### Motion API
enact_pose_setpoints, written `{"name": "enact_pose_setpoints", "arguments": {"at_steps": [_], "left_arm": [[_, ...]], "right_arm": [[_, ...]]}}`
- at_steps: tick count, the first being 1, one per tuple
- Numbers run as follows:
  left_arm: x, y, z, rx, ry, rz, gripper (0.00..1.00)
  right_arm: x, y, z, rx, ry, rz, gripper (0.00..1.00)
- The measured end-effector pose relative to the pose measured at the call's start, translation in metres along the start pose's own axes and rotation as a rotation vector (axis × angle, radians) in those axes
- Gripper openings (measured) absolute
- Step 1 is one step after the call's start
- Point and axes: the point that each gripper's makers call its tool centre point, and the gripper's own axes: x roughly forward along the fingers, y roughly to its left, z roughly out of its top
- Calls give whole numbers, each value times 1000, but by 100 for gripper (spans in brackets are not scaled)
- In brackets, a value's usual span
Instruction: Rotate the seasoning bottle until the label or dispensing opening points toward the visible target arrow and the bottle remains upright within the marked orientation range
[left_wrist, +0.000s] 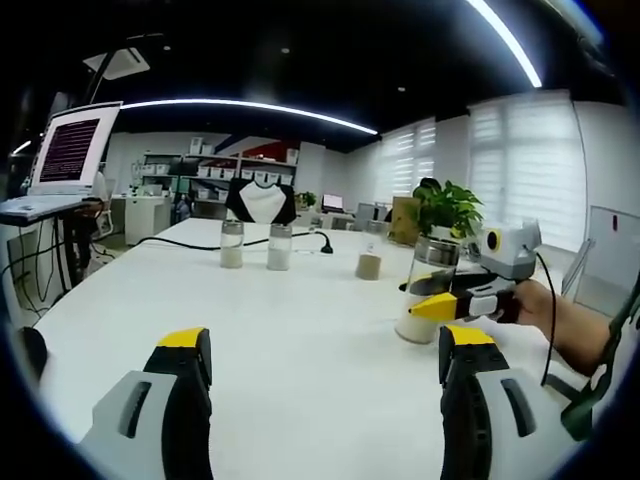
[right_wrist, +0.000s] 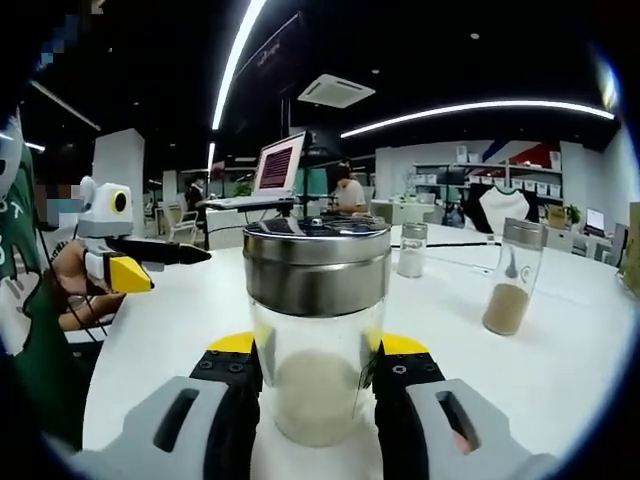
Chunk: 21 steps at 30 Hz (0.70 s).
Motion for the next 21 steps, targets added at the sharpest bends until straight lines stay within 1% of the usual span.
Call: {"name": "enact_pose_setpoints", "arguments": {"at_steps": [3, 6, 14, 16, 21], "left_arm": [[0, 0, -1, -1, 3, 0, 99], [0, -1, -1, -12, 3, -7, 99], [1, -3, -3, -7, 10, -13, 99], [1, 0, -2, -14, 6, 4, 99], [0, 1, 0, -4, 3, 0, 99]], "right_arm": [[0, -2, -1, 14, 0, -19, 42], [0, -2, -1, 23, 9, -54, 42], [1, -5, -2, 53, 17, -140, 42], [1, -5, -2, 56, 16, -157, 42], [0, -7, -3, 72, 18, -208, 42]]}}
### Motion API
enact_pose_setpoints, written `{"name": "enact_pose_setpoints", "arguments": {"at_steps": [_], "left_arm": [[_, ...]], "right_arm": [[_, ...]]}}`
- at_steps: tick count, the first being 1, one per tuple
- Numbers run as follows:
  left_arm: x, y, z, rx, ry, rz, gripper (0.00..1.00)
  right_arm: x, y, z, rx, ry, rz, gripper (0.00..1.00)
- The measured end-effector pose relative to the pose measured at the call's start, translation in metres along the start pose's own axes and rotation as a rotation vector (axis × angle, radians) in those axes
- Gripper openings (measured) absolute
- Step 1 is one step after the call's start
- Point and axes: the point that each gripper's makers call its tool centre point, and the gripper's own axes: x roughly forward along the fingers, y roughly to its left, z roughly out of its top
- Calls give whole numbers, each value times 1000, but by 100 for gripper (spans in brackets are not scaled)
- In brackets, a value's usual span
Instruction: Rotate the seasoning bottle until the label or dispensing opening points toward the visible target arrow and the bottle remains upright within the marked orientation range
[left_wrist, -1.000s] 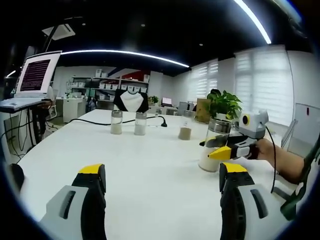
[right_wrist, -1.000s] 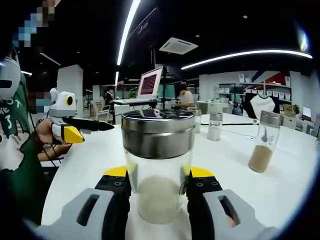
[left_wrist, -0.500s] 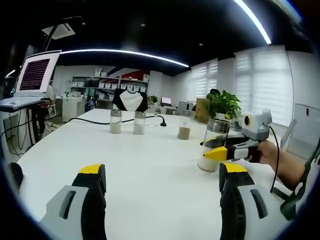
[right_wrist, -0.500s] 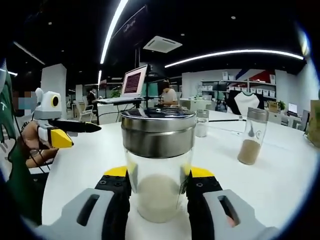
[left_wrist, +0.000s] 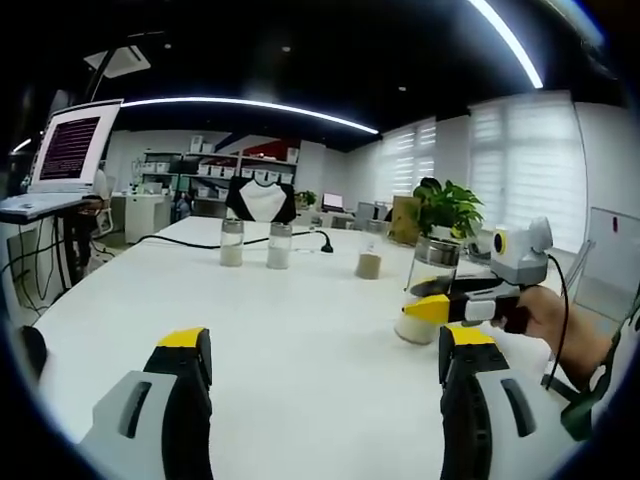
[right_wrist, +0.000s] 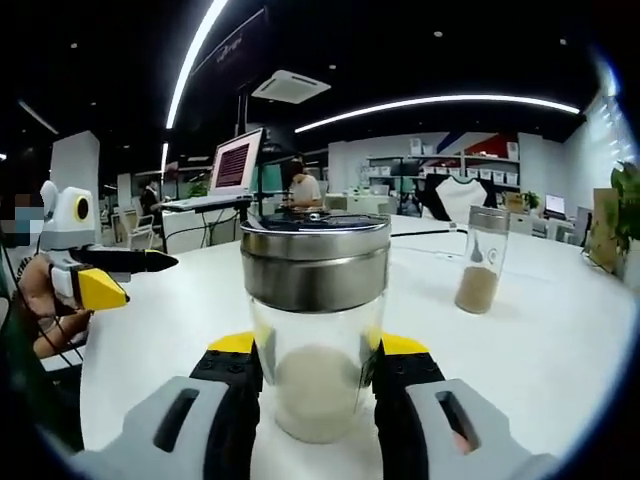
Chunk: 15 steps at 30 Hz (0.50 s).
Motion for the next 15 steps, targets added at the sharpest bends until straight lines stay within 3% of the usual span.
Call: {"name": "enact_pose_setpoints", "arguments": {"at_steps": [15], "left_arm": [[2, -4, -3, -4, 4, -19, 100]], "right_arm": [[-1, -4, -3, 52, 14, -159, 42]]}}
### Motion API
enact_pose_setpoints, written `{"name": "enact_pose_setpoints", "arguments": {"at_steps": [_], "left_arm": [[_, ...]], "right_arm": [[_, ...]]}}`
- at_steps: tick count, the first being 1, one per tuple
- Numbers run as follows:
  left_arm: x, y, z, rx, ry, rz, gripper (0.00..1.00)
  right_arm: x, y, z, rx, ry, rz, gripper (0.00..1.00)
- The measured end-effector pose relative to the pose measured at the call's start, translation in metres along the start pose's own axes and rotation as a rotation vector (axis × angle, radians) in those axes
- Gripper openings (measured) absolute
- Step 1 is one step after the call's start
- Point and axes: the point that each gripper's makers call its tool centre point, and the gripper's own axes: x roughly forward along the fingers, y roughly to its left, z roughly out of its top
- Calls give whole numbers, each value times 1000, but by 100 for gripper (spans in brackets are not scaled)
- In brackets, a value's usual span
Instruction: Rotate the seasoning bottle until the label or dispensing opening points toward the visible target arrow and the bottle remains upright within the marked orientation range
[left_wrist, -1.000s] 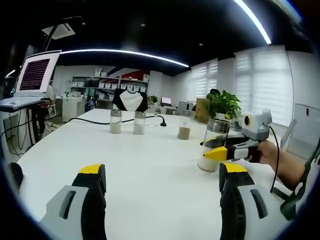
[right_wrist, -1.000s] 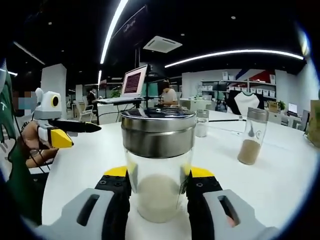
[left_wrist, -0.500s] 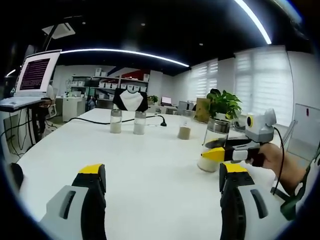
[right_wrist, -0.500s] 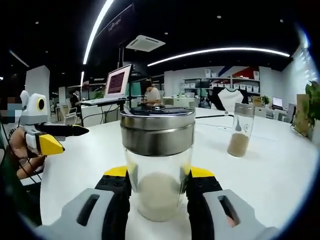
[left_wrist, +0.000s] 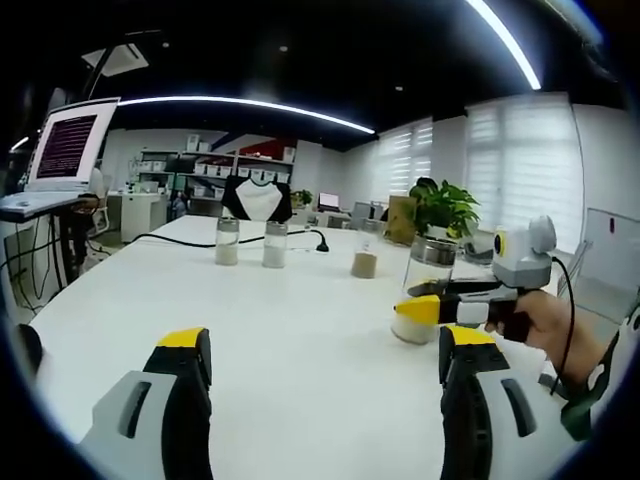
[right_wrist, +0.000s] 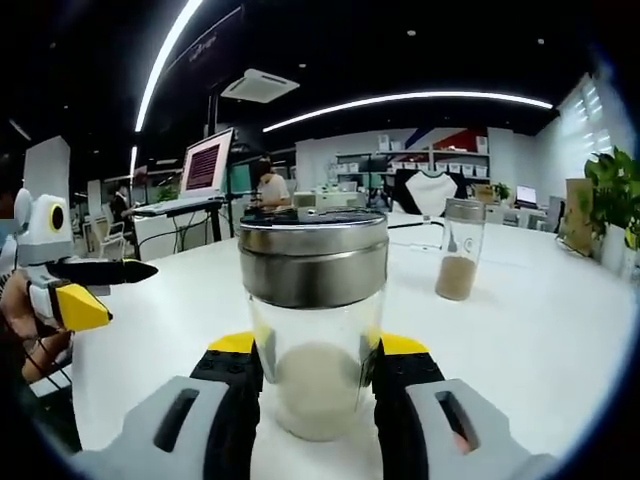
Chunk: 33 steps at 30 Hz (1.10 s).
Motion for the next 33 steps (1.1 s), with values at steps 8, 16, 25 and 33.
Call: {"name": "enact_pose_setpoints", "arguments": {"at_steps": [8, 16, 25, 33], "left_arm": [[0, 1, 1, -11, -9, 6, 99], [-3, 6, 4, -10, -20, 20, 99], [-1, 3, 0, -15, -9, 4, 99], [-2, 6, 1, -26, -13, 9, 100]], "right_arm": [[0, -3, 0, 15, -4, -50, 42], [0, -5, -1, 22, -7, -108, 42], [-1, -6, -1, 23, -6, -118, 42], [-1, -6, -1, 35, -20, -127, 42]]}}
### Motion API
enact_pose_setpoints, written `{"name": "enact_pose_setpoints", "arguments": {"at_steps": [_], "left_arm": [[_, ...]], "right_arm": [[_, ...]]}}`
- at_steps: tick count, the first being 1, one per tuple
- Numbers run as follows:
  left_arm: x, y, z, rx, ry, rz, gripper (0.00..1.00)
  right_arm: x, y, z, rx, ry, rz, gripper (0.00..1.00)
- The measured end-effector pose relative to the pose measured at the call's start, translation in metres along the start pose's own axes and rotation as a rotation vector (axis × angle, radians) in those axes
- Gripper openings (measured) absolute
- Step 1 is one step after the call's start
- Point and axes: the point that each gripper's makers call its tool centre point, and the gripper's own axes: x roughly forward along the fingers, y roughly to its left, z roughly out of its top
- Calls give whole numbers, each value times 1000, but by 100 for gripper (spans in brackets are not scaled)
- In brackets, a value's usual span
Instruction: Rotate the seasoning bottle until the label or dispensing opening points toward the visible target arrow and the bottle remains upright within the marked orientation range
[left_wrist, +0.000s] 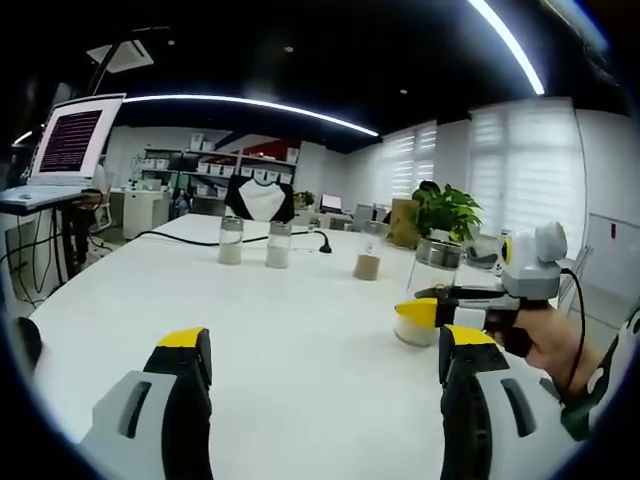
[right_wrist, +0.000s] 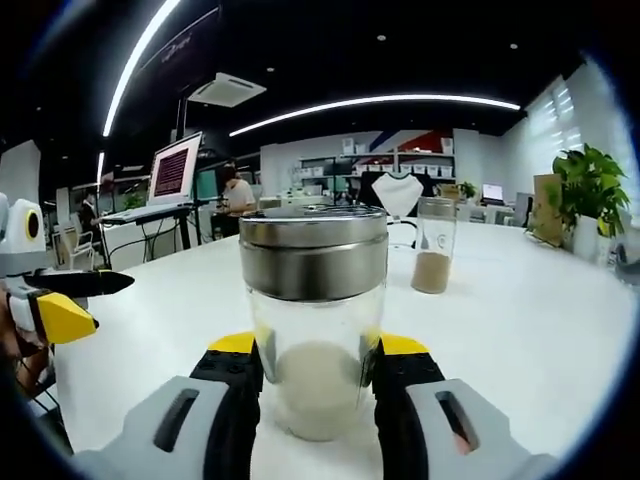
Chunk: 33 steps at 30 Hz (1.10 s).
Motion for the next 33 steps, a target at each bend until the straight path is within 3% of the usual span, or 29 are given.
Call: {"name": "enact_pose_setpoints", "arguments": {"at_steps": [3, 6, 13, 15, 18, 22, 30, 33], "left_arm": [[0, 1, 0, 3, 0, 5, 100], [0, 1, 0, -1, 0, 4, 100], [0, -1, 1, -4, -5, -4, 100], [0, 0, 1, -3, -3, -2, 100], [-1, 1, 2, -3, -7, 3, 100], [-1, 1, 1, -7, -6, 3, 100], [-3, 4, 4, -12, -18, 9, 100], [-4, 5, 5, -10, -20, 12, 99]], "right_arm": [[0, 1, 0, 0, 3, 5, 43], [1, 2, -4, -9, 25, 5, 51], [-2, -1, 5, -10, -6, 32, 52], [-3, 7, 12, -1, -38, 103, 53], [-4, 4, 14, -31, -29, 115, 57], [-6, 15, 16, -37, -19, 251, 60], [-9, 19, 11, -115, -11, 349, 59], [-9, 18, 8, -153, -8, 369, 67]]}}
